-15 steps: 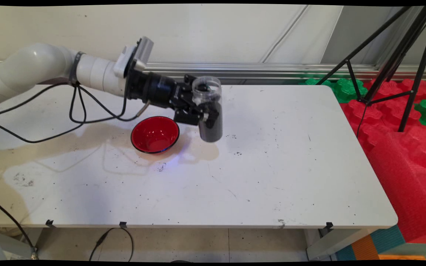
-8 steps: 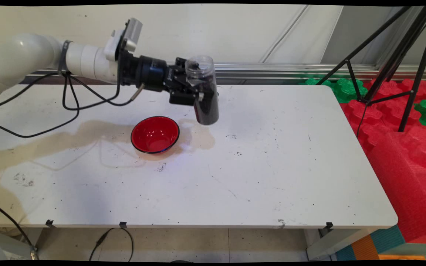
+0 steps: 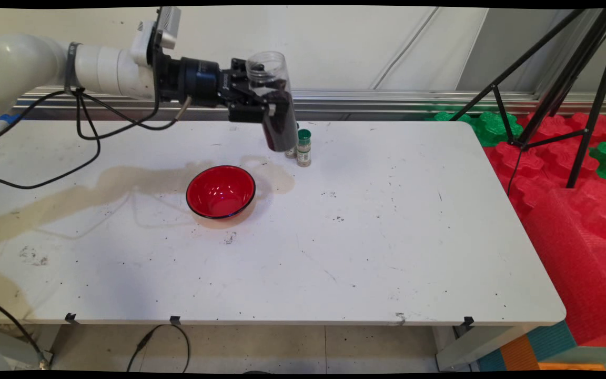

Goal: Pour the black seasoning powder in the red bowl

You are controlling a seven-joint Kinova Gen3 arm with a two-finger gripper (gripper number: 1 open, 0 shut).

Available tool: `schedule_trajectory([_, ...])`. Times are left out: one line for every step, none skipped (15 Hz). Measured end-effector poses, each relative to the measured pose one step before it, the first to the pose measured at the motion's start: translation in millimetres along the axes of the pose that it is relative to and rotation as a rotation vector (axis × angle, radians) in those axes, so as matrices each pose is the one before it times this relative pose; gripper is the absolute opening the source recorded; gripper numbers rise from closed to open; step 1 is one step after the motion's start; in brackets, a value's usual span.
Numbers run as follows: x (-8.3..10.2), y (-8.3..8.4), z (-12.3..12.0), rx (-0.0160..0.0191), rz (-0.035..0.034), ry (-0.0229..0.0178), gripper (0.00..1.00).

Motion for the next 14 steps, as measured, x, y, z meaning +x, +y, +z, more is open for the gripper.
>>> schedule_trajectory([0.1,-2.18,-2.21,0.00841,0.00133,0.00043,0.0])
schedule_trajectory([0.07,-3.38,-3.26,0.01312,0.00165,0.00001,0.0])
schedule_trajectory([-0.28,-3.37,-3.1,0.01305,0.00131,-0.00088,0.0])
schedule_trajectory([-0.88,-4.77,-4.16,0.01831,0.00228,-0.00241,0.0])
schedule_trajectory([-1.26,-3.56,-3.07,0.01294,0.00192,-0.00385,0.0])
schedule_trajectory([-0.88,-2.39,-2.0,0.00879,0.00143,-0.0024,0.0])
schedule_trajectory([-1.88,-3.53,-3.06,0.01276,0.00327,-0.00555,0.0])
schedule_trajectory([-2.46,-4.07,-3.45,0.01426,0.0035,-0.00687,0.0])
schedule_trajectory([-2.67,-4.13,-3.46,0.01455,0.00373,-0.00709,0.0])
schedule_trajectory([-2.7,-3.42,-2.96,0.01259,0.00365,-0.00715,0.0])
schedule_trajectory([-1.88,-2.19,-1.83,0.00796,0.0019,-0.00495,0.0])
schedule_trajectory([-3.08,-3.2,-2.86,0.01224,0.00393,-0.00823,0.0])
schedule_trajectory([-2.05,-2.09,-1.7,0.00783,0.00214,-0.00523,0.0])
schedule_trajectory([-3.15,-2.99,-2.3,0.01069,0.00418,-0.0084,0.0])
